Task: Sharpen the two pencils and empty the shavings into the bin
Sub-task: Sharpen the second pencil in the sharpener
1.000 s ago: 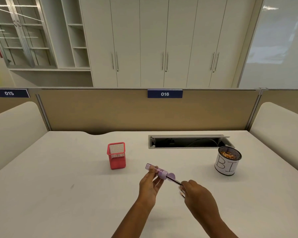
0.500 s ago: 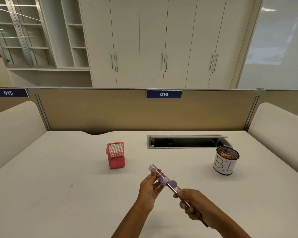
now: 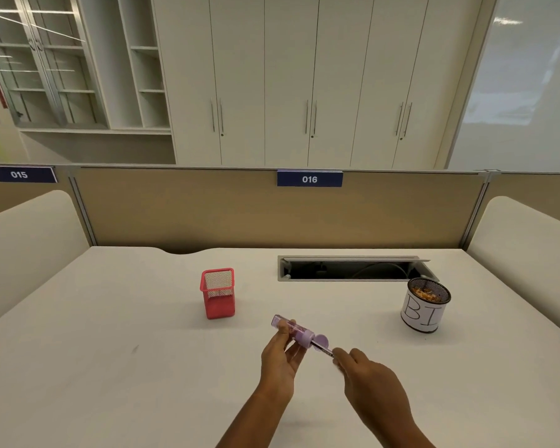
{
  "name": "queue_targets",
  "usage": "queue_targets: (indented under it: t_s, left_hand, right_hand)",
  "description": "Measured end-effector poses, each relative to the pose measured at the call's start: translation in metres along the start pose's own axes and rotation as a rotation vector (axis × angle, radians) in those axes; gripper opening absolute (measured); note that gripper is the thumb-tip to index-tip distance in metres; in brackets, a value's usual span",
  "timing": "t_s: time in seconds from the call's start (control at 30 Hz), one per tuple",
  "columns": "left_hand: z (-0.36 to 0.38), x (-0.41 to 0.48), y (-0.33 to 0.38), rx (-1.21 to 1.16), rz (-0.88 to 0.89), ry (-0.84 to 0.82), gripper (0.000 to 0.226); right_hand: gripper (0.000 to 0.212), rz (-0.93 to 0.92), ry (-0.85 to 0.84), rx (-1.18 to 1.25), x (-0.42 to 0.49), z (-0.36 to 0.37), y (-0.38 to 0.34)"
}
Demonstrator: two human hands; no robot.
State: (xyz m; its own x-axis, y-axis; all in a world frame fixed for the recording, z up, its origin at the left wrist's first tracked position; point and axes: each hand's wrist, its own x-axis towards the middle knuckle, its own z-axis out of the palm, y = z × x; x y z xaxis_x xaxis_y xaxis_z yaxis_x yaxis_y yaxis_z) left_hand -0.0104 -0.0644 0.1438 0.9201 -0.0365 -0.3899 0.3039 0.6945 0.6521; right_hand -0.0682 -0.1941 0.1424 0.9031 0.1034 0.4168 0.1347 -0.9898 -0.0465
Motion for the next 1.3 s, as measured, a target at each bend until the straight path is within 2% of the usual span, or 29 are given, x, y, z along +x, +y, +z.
queue_targets:
  t_s: [0.07, 0.1, 0.2, 0.3, 0.37, 0.4, 0.47, 0.53, 0.67, 0.77, 0.87, 0.9, 0.93, 0.97, 1.0, 1.03, 1.1, 1.17, 1.23, 1.3]
  left_hand:
    - [0.001, 0.001, 0.0, 0.055, 0.033, 0.002, 0.02]
    - [0.001, 0.002, -0.001, 0.071, 0.043, 0.0, 0.021]
    - [0.0, 0.003, -0.002, 0.103, 0.055, -0.022, 0.023]
    - [0.0, 0.002, -0.001, 0.105, 0.036, -0.054, 0.024]
    - [0.002, 0.002, 0.0, 0.108, 0.027, -0.063, 0.024]
    - [0.002, 0.003, -0.001, 0.114, 0.025, -0.061, 0.023]
    - [0.001, 0.005, -0.001, 0.099, 0.02, -0.058, 0.023]
    - [-0.003, 0.007, -0.002, 0.07, 0.01, -0.048, 0.024]
    - [-0.011, 0.011, -0.005, -0.01, -0.03, 0.017, 0.023]
    - [-0.013, 0.013, -0.005, -0.053, -0.033, 0.052, 0.023]
    - [-0.011, 0.011, -0.005, -0.048, -0.02, 0.03, 0.024]
    - [-0.011, 0.011, -0.005, -0.041, -0.021, 0.02, 0.024]
    - [-0.01, 0.011, -0.005, -0.032, -0.024, 0.012, 0.024]
    - [-0.01, 0.011, -0.005, -0.015, -0.023, 0.01, 0.023]
    - [-0.011, 0.011, -0.005, 0.01, -0.019, 0.012, 0.023]
    - [-0.012, 0.011, -0.005, 0.037, -0.014, 0.011, 0.023]
    - [-0.014, 0.008, -0.005, 0.057, -0.016, -0.013, 0.025]
    - [-0.013, 0.006, -0.003, 0.052, -0.039, -0.04, 0.028]
    - [-0.012, 0.007, -0.001, 0.066, -0.055, -0.059, 0.028]
    - [-0.01, 0.011, 0.002, 0.063, -0.063, -0.055, 0.025]
  right_hand:
    - [0.02, 0.091, -0.098, 0.052, 0.003, -0.004, -0.002]
    - [0.024, 0.171, -0.149, 0.154, 0.007, -0.005, -0.003]
    - [0.034, 0.439, -0.409, 0.781, 0.012, -0.012, -0.002]
    - [0.031, 0.895, -0.692, 1.488, 0.016, -0.02, 0.007]
    - [0.028, 1.126, -0.849, 1.797, 0.017, -0.021, 0.011]
    - [0.027, 1.16, -0.873, 1.874, 0.017, -0.021, 0.012]
    - [0.027, 1.121, -0.865, 1.863, 0.016, -0.016, 0.011]
    - [0.029, 0.973, -0.817, 1.649, 0.015, -0.017, 0.005]
    - [0.019, 0.543, -0.546, 0.98, 0.011, -0.014, -0.002]
    - [0.004, 0.195, -0.229, 0.427, 0.001, -0.004, -0.003]
    - [0.036, -0.003, -0.058, 0.123, -0.001, 0.008, 0.003]
    - [0.04, -0.04, 0.012, 0.075, 0.0, 0.012, 0.004]
    - [0.034, -0.05, 0.013, 0.051, -0.002, 0.01, 0.001]
    - [0.025, -0.027, -0.01, 0.094, -0.001, 0.007, -0.002]
    - [0.026, 0.074, -0.099, 0.26, -0.001, 0.005, -0.004]
    - [0.03, 0.239, -0.218, 0.503, 0.002, 0.002, -0.004]
    - [0.027, 0.646, -0.497, 1.133, 0.006, -0.001, 0.002]
    - [0.03, 0.968, -0.748, 1.535, 0.009, -0.003, 0.011]
    - [0.029, 1.128, -0.845, 1.752, 0.011, -0.005, 0.016]
    - [0.028, 1.102, -0.829, 1.762, 0.014, -0.003, 0.015]
